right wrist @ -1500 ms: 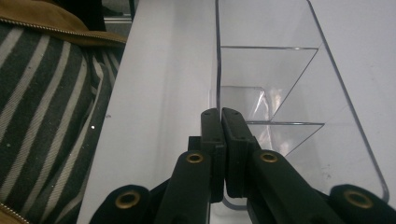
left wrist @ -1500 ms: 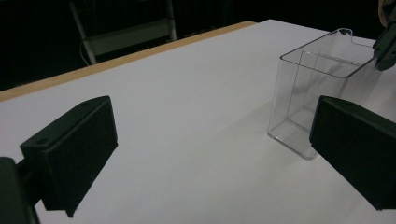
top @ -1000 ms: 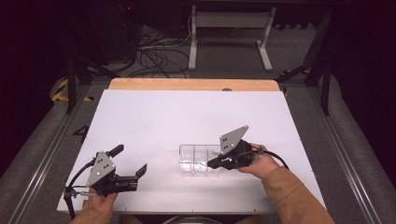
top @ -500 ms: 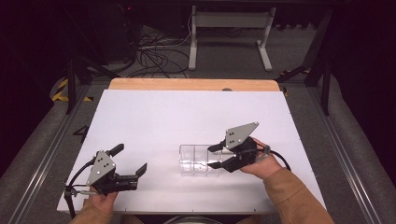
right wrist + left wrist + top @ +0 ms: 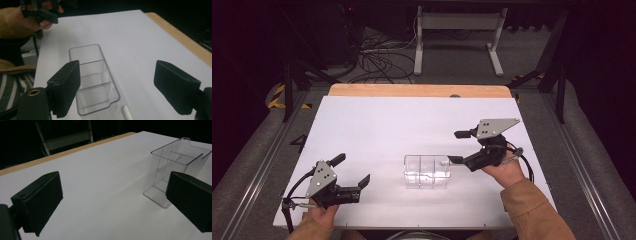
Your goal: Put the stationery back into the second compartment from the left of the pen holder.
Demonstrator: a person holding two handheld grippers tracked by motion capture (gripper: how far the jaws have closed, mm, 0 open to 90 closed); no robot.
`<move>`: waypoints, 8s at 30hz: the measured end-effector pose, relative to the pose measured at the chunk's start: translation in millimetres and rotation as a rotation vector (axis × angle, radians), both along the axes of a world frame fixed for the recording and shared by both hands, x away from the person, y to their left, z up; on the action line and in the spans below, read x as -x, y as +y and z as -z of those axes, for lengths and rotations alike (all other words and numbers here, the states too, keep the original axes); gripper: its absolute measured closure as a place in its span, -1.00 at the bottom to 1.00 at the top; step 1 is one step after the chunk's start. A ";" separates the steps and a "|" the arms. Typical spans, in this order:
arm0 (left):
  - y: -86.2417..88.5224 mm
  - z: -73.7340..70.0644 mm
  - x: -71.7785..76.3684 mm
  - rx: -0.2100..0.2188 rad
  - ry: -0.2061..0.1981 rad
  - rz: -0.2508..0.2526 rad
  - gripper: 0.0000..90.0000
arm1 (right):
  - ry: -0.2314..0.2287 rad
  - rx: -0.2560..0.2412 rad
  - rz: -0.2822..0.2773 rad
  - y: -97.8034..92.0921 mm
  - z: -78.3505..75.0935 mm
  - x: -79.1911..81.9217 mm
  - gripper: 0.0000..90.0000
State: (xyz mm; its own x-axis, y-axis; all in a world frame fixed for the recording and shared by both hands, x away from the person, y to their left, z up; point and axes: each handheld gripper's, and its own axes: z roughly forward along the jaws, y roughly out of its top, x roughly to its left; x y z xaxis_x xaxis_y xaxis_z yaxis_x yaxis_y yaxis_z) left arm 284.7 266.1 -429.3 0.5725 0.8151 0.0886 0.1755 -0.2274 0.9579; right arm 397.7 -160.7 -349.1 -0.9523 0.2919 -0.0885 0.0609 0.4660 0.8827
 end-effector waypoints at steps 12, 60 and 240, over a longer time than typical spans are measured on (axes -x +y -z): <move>0.1 0.1 0.1 -0.002 -0.001 -0.002 -0.96 | -0.005 0.051 0.153 -18.4 0.7 -22.9 -0.87; 0.0 1.0 -0.6 0.000 0.005 0.000 -0.96 | 0.094 0.528 -0.021 3.4 56.9 -67.1 -0.09; -0.5 2.5 -1.8 0.006 0.012 0.005 -0.96 | -0.012 -0.251 0.126 70.2 63.3 39.8 0.74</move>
State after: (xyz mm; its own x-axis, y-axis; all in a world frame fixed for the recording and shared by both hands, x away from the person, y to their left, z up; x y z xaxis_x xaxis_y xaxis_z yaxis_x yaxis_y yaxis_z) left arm 286.4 265.7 -431.8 0.5772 0.8129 0.0772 0.1859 -0.2229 0.9570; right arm 357.9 -90.5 -412.4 -0.9063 0.4226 -0.0094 0.0935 0.2221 0.9705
